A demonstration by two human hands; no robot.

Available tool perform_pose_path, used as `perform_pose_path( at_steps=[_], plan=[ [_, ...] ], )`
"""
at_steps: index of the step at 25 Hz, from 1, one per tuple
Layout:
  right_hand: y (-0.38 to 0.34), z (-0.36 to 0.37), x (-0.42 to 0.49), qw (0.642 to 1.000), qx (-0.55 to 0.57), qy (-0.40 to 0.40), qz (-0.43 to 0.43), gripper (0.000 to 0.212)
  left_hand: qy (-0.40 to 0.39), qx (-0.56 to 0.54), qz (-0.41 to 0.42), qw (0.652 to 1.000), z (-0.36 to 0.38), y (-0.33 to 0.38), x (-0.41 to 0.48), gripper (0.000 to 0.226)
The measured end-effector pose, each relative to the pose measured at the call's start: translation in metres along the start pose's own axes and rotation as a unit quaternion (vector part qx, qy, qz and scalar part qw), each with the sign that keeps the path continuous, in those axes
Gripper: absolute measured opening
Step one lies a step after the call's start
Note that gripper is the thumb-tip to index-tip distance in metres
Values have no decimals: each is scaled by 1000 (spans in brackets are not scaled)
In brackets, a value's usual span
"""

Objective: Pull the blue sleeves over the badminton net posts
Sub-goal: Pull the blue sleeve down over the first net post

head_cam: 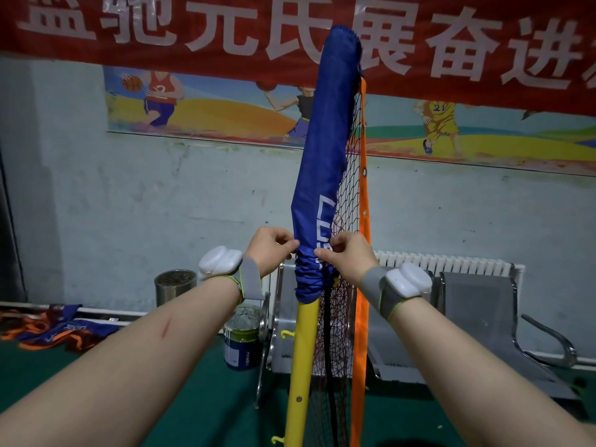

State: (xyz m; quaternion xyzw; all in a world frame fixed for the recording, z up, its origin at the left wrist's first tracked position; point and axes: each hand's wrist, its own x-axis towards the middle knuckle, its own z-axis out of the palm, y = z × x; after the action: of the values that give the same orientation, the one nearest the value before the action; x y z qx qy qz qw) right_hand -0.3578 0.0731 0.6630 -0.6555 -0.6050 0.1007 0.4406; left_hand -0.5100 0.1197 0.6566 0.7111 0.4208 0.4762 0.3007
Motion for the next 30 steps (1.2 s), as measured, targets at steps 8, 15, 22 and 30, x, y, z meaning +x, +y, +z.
perform_pose_path(
  at_steps=[8,15,22,30],
  plan=[
    [11,-5,-10,995,93,29,-23,32,16,-23,-33,999,9,7,-13,12],
    [43,-24,-21,995,73,-54,-51,20,112,32,-79,990,34,9,-32,20],
    [62,-2,-33,992,71,-93,-36,17,117,42,-89,988,40,12,-56,11],
    [76,8,-47,992,94,-88,15,23,49,62,-80,994,57,1,-68,17]
  ],
)
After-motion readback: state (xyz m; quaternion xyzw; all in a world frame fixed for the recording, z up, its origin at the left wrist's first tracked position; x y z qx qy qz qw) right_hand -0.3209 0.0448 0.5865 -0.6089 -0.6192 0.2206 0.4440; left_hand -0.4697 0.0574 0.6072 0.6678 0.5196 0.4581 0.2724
